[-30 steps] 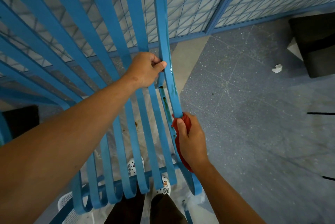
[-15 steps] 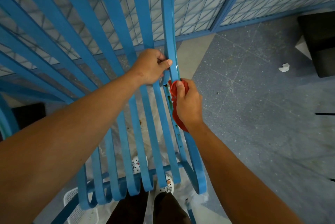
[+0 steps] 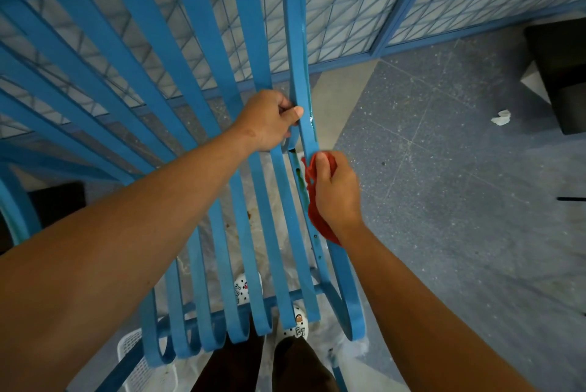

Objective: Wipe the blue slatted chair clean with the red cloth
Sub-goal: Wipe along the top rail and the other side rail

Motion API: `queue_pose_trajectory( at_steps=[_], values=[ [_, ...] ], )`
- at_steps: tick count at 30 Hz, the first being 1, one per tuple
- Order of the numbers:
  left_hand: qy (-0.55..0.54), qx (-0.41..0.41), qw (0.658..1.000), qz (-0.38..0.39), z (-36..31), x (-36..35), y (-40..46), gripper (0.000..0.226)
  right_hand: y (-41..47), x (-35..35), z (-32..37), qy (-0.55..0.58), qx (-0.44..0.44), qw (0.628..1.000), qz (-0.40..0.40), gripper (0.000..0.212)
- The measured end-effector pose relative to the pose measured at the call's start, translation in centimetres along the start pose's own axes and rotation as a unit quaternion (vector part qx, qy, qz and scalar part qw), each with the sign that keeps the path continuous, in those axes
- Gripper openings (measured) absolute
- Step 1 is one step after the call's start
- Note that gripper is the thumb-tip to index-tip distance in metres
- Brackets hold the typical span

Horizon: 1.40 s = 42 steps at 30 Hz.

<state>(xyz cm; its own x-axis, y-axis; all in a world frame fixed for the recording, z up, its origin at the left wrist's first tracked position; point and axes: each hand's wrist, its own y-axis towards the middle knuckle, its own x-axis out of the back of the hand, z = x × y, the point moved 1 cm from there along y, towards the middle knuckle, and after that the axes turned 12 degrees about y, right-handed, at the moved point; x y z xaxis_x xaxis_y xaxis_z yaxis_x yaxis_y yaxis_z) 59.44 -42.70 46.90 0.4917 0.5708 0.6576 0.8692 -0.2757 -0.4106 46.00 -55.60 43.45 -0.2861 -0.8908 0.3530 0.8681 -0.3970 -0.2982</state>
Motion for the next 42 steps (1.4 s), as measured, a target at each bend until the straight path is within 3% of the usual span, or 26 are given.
queue_pose_trajectory(
  at_steps=[6, 14, 19, 23, 29, 35, 42],
  values=[
    [0.016, -0.010, 1.000, 0.021, -0.2, 0.4, 0.1, 0.019, 3.6, -1.2, 1.7, 0.043, 0.009, 0.999, 0.010, 0.028],
    [0.009, -0.012, 0.999, 0.039, -0.1, 0.5, 0.2, 0.026, -1.5, 2.4, -0.8, 0.042, -0.058, 0.994, 0.082, 0.020],
    [0.014, -0.017, 0.999, 0.035, 0.0, 0.8, 0.3, 0.025, -1.2, 1.9, -0.6, -0.005, -0.039, 0.997, 0.063, 0.021],
    [0.018, -0.023, 0.999, 0.024, 0.4, 1.1, 0.6, 0.022, 2.2, 0.1, 0.7, 0.025, -0.001, 0.999, 0.041, 0.024],
    [0.054, -0.045, 0.996, -0.059, 0.2, 2.1, 1.0, 0.020, 6.8, -1.1, 4.8, 0.025, 0.068, 0.997, 0.021, 0.020],
    [-0.004, -0.049, 0.992, -0.116, -0.8, 4.5, 2.2, 0.020, 4.9, -0.9, 3.2, 0.018, 0.054, 0.997, 0.050, 0.019],
    [-0.019, -0.061, 0.995, -0.077, -1.0, 4.9, 2.4, 0.023, 0.4, 0.6, 1.4, 0.070, 0.011, 0.997, 0.025, 0.022]
  ],
)
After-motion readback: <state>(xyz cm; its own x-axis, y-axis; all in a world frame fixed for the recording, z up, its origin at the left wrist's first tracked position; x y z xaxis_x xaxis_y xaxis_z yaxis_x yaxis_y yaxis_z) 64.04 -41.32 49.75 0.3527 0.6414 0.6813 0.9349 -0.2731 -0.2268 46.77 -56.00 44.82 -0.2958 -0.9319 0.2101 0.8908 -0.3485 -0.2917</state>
